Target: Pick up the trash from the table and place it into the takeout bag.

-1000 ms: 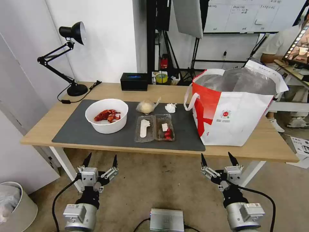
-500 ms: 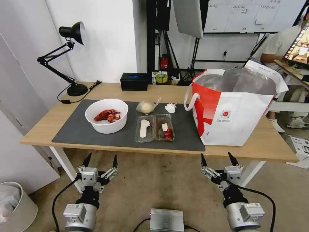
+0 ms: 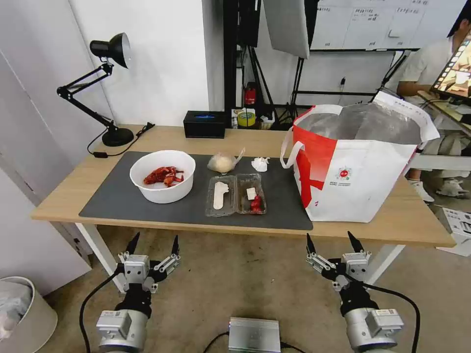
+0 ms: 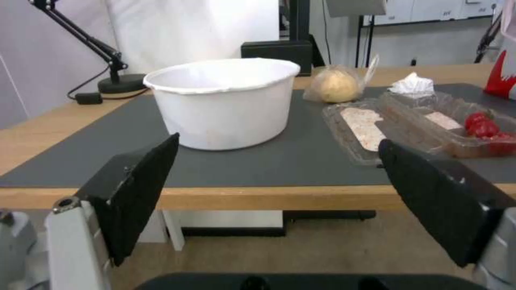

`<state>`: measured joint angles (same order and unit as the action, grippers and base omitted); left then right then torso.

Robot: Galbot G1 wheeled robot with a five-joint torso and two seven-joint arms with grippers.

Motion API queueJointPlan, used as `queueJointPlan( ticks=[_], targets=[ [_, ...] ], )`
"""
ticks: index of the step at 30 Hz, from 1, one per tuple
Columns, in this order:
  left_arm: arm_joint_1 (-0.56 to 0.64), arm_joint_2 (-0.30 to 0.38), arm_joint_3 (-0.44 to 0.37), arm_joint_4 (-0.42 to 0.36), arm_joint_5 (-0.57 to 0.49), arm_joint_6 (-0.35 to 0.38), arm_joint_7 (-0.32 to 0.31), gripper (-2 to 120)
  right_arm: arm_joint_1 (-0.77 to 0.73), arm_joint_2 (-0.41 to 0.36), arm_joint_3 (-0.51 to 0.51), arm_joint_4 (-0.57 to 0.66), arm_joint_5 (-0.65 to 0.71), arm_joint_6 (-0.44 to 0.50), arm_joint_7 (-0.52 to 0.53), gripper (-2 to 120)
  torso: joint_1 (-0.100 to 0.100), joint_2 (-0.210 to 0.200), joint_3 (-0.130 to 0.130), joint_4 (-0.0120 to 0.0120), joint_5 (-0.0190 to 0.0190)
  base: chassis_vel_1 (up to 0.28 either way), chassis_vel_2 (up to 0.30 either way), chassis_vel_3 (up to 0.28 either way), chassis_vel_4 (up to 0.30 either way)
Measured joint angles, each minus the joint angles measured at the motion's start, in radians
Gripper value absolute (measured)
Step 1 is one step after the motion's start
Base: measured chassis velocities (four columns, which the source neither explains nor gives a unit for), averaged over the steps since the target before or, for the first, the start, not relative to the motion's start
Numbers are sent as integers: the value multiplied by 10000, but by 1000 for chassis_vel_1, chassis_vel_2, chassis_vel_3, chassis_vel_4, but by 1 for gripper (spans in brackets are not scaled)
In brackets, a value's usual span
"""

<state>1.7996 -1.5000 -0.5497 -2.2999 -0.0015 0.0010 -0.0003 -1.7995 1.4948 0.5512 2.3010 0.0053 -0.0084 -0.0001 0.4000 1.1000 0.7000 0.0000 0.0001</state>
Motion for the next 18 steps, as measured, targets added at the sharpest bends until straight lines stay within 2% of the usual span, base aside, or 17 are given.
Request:
queueJointPlan(
  ticks=[5, 6, 8, 9, 12, 13, 16, 17, 18],
  targets=[
    [-100, 27, 115, -108, -288, 596, -140, 100, 67, -495, 201, 166, 486, -807, -68, 100, 0, 0, -1, 0, 0, 0, 0, 0, 0],
    [-205, 57, 234, -235, -568, 1189, -280, 100, 116, -846, 349, 290, 840, -1394, -133, 100, 0, 0, 0, 0, 1, 0, 0, 0, 0],
    [-308, 85, 350, -355, -845, 1772, -417, 100, 171, -1205, 494, 423, 1204, -1993, -200, 100, 0, 0, 0, 0, 0, 0, 0, 0, 0],
    [-308, 85, 350, -355, -845, 1772, -417, 100, 171, -1205, 494, 423, 1204, -1993, -200, 100, 0, 0, 0, 0, 0, 0, 0, 0, 0],
    [-415, 105, 462, -427, -1124, 2309, -544, 100, 277, -1971, 807, 687, 1967, -3263, -334, 100, 0, -1, 0, 0, 2, 0, 0, 0, 0],
    [-415, 105, 462, -427, -1124, 2309, -544, 100, 277, -1971, 807, 687, 1967, -3263, -334, 100, 0, -1, 0, 0, 2, 0, 0, 0, 0],
    [-602, 151, 655, -563, -1592, 3220, -775, 100, 457, -2623, 939, 813, 2510, -4228, -449, 100, 0, 0, 0, -5, -5, 0, 0, 0, 0],
    [-602, 151, 655, -563, -1592, 3220, -775, 100, 457, -2623, 939, 813, 2510, -4228, -449, 100, 0, 0, 0, -5, -5, 0, 0, 0, 0],
    [-686, 173, 771, -627, -1830, 3667, -864, 100, 639, -2799, 775, 704, 2592, -4366, -503, 100, 0, 0, 0, 3, 3, 0, 0, 0, 0]
  ],
)
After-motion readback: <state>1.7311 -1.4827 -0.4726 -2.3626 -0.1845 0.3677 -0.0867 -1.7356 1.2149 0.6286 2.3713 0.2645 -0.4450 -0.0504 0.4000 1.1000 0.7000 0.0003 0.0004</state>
